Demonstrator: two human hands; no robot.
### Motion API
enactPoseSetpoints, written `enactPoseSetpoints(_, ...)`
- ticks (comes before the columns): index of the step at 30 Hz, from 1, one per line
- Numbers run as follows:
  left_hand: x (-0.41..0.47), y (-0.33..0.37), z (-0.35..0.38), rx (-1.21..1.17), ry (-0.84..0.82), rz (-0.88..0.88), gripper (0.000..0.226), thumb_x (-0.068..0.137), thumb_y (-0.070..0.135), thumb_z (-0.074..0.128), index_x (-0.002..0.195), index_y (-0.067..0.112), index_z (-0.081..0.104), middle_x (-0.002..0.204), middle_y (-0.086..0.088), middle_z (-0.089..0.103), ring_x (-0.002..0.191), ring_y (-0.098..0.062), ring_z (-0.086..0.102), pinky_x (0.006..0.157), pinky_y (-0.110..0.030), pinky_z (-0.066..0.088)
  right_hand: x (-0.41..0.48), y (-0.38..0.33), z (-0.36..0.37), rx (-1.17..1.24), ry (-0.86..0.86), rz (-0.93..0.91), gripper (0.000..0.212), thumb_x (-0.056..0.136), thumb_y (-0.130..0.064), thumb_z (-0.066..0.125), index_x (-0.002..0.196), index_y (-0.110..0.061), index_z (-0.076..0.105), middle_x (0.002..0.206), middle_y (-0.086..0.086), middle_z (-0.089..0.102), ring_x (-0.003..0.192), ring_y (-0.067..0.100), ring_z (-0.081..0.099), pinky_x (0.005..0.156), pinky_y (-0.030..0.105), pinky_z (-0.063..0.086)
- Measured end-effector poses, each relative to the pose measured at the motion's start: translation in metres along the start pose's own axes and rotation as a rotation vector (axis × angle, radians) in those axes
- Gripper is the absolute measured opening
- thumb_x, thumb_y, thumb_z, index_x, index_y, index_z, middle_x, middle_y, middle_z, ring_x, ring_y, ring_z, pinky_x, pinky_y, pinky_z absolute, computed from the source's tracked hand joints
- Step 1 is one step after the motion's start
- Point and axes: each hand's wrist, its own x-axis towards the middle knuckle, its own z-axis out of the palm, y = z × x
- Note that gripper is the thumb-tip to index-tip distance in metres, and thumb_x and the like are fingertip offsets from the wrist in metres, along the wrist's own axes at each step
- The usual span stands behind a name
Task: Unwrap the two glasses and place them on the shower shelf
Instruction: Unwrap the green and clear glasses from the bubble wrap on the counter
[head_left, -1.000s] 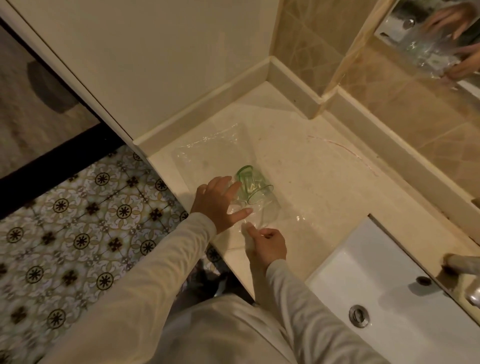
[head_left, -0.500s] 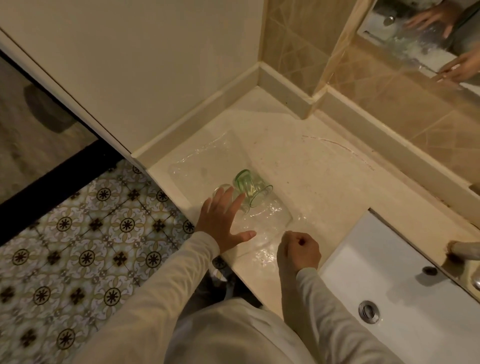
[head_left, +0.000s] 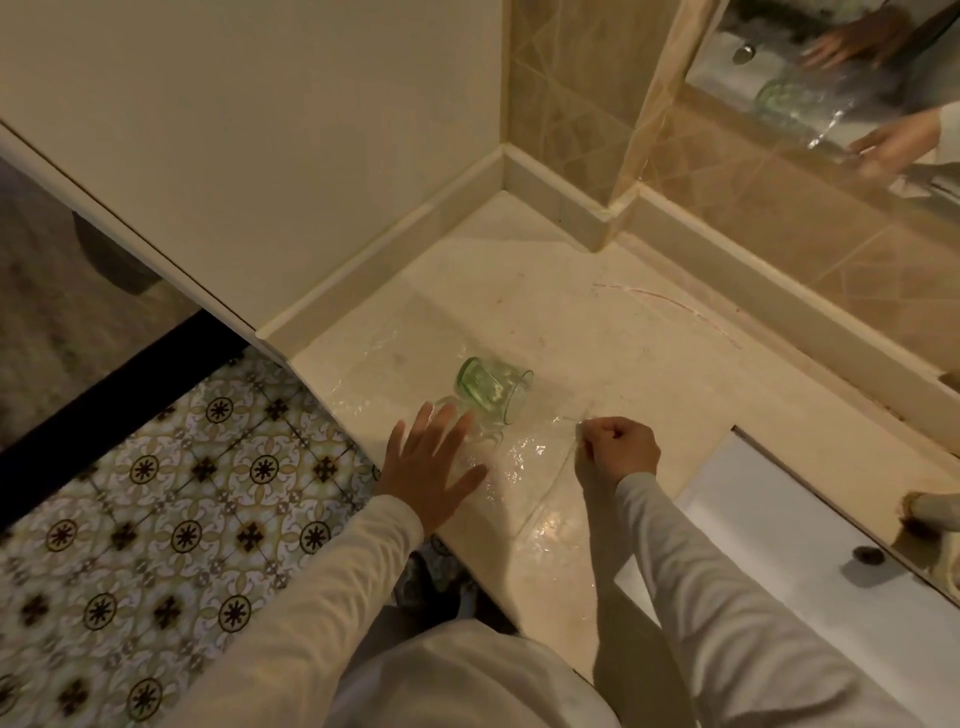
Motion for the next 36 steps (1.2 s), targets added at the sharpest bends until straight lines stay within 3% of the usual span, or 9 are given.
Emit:
enactPoseSetpoints(5, -0.007, 0.008, 0.002, 0.014, 0.012, -0.029, 0.072, 0.093, 0.071, 0.006, 0.153, 0.033, 0.010, 0.163, -0.007, 0.028, 0.150, -0.023, 0.013, 0.117, -0.058, 0.021, 0.002, -0.010, -0.001, 0.137, 0.116, -0.058, 0.023, 0.098, -0.034, 0.058, 0.096, -0.014, 0.068, 0.091, 0.002, 0.068, 0.091, 0.024, 0.063, 0.067, 0.017, 0.040)
enactPoseSetpoints(8, -0.007, 0.010, 0.002, 0.031, -0.003, -0.040, 0.072, 0.095, 0.069, 0.005, 0.154, 0.028, 0.015, 0.162, -0.009, 0.030, 0.146, -0.021, 0.012, 0.114, -0.059, 0.026, -0.016, -0.002, 0.010, 0.169, 0.040, -0.095, 0.051, 0.096, -0.062, 0.050, 0.091, -0.016, 0.070, 0.088, 0.000, 0.074, 0.087, 0.021, 0.067, 0.081, 0.030, 0.045)
enactPoseSetpoints(15, -0.006, 0.015, -0.002, 0.040, -0.047, -0.038, 0.072, 0.096, 0.066, 0.010, 0.152, 0.023, 0.025, 0.159, -0.010, 0.035, 0.145, -0.023, 0.019, 0.109, -0.060, 0.033, -0.049, 0.014, 0.044, 0.315, -0.195, -0.015, 0.097, 0.065, -0.070, 0.077, 0.143, -0.025, 0.042, 0.106, 0.001, 0.075, 0.102, 0.023, 0.072, 0.098, 0.042, 0.054)
enactPoseSetpoints(21, -0.001, 0.010, -0.008, 0.101, -0.094, -0.012, 0.073, 0.096, 0.065, 0.020, 0.148, 0.018, 0.041, 0.155, -0.012, 0.042, 0.140, -0.030, 0.041, 0.100, -0.057, 0.046, -0.034, 0.001, 0.045, 0.373, -0.169, 0.077, 0.076, 0.045, -0.070, 0.087, 0.103, -0.040, 0.048, 0.103, 0.006, 0.076, 0.096, 0.027, 0.074, 0.090, 0.048, 0.059)
enactPoseSetpoints(27, -0.001, 0.004, -0.015, 0.082, -0.107, 0.062, 0.071, 0.096, 0.063, 0.025, 0.147, 0.017, 0.045, 0.155, -0.013, 0.043, 0.140, -0.032, 0.045, 0.103, -0.058, 0.044, -0.048, -0.014, 0.034, 0.370, -0.232, 0.090, 0.051, 0.094, -0.059, 0.053, 0.065, -0.020, 0.067, 0.068, 0.008, 0.070, 0.065, 0.026, 0.065, 0.077, 0.047, 0.062)
enactPoseSetpoints(29, 0.002, -0.001, -0.016, 0.090, -0.126, 0.094, 0.071, 0.097, 0.063, 0.024, 0.148, 0.019, 0.044, 0.156, -0.011, 0.042, 0.140, -0.031, 0.044, 0.103, -0.057, 0.045, -0.037, -0.019, 0.030, 0.495, -0.227, 0.106, 0.037, 0.101, -0.045, 0.047, 0.081, -0.019, 0.064, 0.070, 0.003, 0.060, 0.063, 0.021, 0.055, 0.060, 0.035, 0.055)
enactPoseSetpoints(31, 0.005, -0.007, -0.017, 0.088, -0.146, 0.122, 0.069, 0.096, 0.062, 0.025, 0.149, 0.020, 0.044, 0.157, -0.009, 0.040, 0.142, -0.028, 0.043, 0.105, -0.056, 0.043, -0.013, -0.010, 0.026, 0.445, -0.117, 0.021, 0.015, 0.093, -0.040, 0.051, 0.094, -0.030, 0.062, 0.084, 0.001, 0.061, 0.077, 0.021, 0.056, 0.071, 0.036, 0.055)
enactPoseSetpoints(34, 0.010, -0.017, -0.023, 0.071, -0.166, 0.165, 0.067, 0.095, 0.060, 0.030, 0.145, 0.019, 0.048, 0.153, -0.008, 0.046, 0.139, -0.029, 0.047, 0.104, -0.058, 0.044, 0.018, 0.004, 0.020, 0.245, 0.008, 0.021, 0.039, 0.088, -0.034, 0.067, 0.126, -0.032, 0.062, 0.123, 0.001, 0.066, 0.112, 0.023, 0.061, 0.108, 0.037, 0.045)
enactPoseSetpoints(36, 0.014, -0.021, -0.027, 0.056, -0.163, 0.209, 0.065, 0.091, 0.056, 0.040, 0.141, 0.016, 0.054, 0.148, -0.010, 0.052, 0.134, -0.031, 0.052, 0.100, -0.058, 0.047, 0.012, -0.011, 0.013, 0.105, 0.039, 0.026, 0.059, 0.086, -0.023, 0.077, 0.140, -0.014, 0.055, 0.130, 0.004, 0.062, 0.125, 0.025, 0.058, 0.109, 0.028, 0.039)
